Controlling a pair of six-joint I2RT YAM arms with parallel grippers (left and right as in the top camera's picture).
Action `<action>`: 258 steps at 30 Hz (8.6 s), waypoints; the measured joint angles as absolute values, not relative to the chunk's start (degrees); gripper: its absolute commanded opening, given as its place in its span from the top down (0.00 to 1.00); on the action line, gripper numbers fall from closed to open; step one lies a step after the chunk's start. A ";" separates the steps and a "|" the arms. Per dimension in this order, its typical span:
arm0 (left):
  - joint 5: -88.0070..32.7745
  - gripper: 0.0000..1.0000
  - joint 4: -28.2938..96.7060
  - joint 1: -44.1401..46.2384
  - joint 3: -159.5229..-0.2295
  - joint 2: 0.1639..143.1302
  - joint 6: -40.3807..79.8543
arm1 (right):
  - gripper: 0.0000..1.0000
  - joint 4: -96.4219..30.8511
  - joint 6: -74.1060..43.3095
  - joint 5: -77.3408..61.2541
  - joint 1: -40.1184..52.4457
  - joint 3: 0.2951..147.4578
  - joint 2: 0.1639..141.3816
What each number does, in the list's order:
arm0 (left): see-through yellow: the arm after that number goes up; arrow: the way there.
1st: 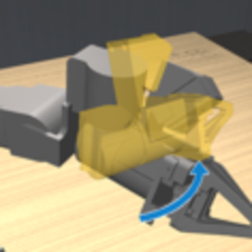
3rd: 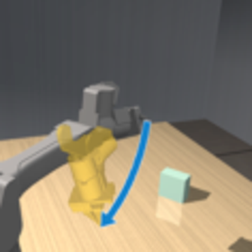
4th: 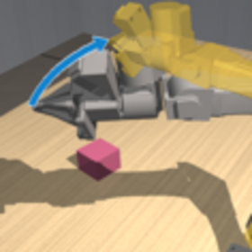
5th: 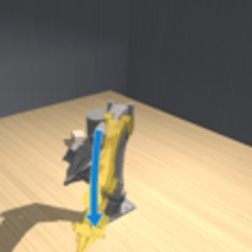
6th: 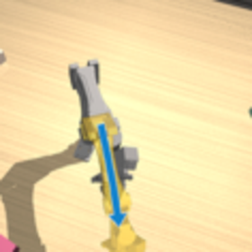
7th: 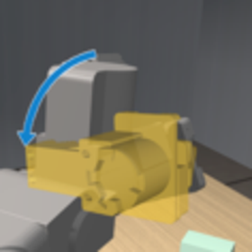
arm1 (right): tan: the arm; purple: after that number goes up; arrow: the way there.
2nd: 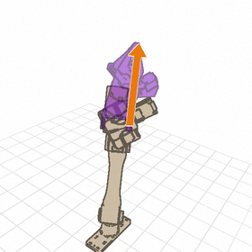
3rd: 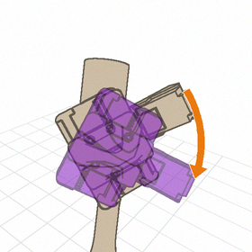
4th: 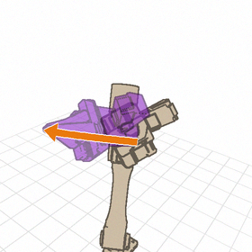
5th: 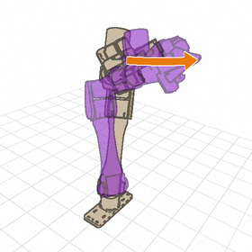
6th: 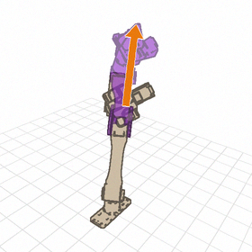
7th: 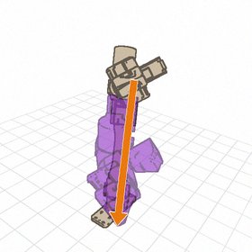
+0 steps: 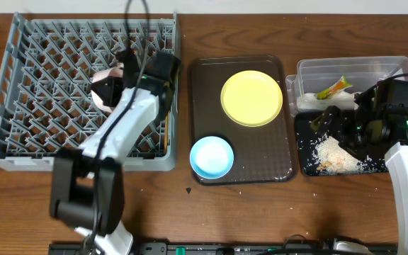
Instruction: Sort waste into correct bins and load items into the dishwasher
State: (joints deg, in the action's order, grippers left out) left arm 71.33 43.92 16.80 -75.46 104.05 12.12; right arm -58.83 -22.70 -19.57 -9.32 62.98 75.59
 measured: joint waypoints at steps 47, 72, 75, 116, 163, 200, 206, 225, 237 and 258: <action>75.13 0.92 39.66 17.67 -75.57 109.73 13.52 | 0.09 -58.67 -22.52 -19.57 -9.32 62.98 75.59; 56.58 0.60 45.10 20.36 -75.90 108.99 17.17 | 0.09 -58.67 -22.52 -19.57 -9.30 62.98 75.59; 55.35 0.53 46.19 20.36 -75.90 108.97 17.47 | 0.09 -58.67 -22.52 -19.57 -9.32 62.98 75.59; -8.12 0.92 39.09 43.46 -72.01 108.25 24.25 | 0.09 -58.17 -22.52 -19.59 -9.32 62.92 75.59; -10.44 0.93 54.24 35.86 -77.21 107.63 19.16 | 0.08 -58.00 -22.52 -19.59 -9.30 62.92 75.59; 81.91 0.92 53.04 11.81 -82.08 105.62 12.53 | 0.07 -58.26 -21.80 -19.57 -9.32 62.92 75.59; 84.68 0.93 52.90 8.12 -81.87 110.65 12.19 | 0.07 -58.50 -21.65 -19.57 -9.30 62.92 75.59; 80.62 0.92 51.64 5.85 -81.17 113.10 13.50 | 0.07 -58.43 -21.41 -19.57 -9.30 62.92 75.59; 78.67 0.85 45.93 9.72 -81.01 113.16 13.45 | 0.07 -58.41 -21.41 -19.57 -9.30 62.92 75.59; 77.91 0.93 38.50 11.05 -81.01 113.16 4.40 | 0.07 -57.74 -21.41 -19.57 -9.30 62.92 75.61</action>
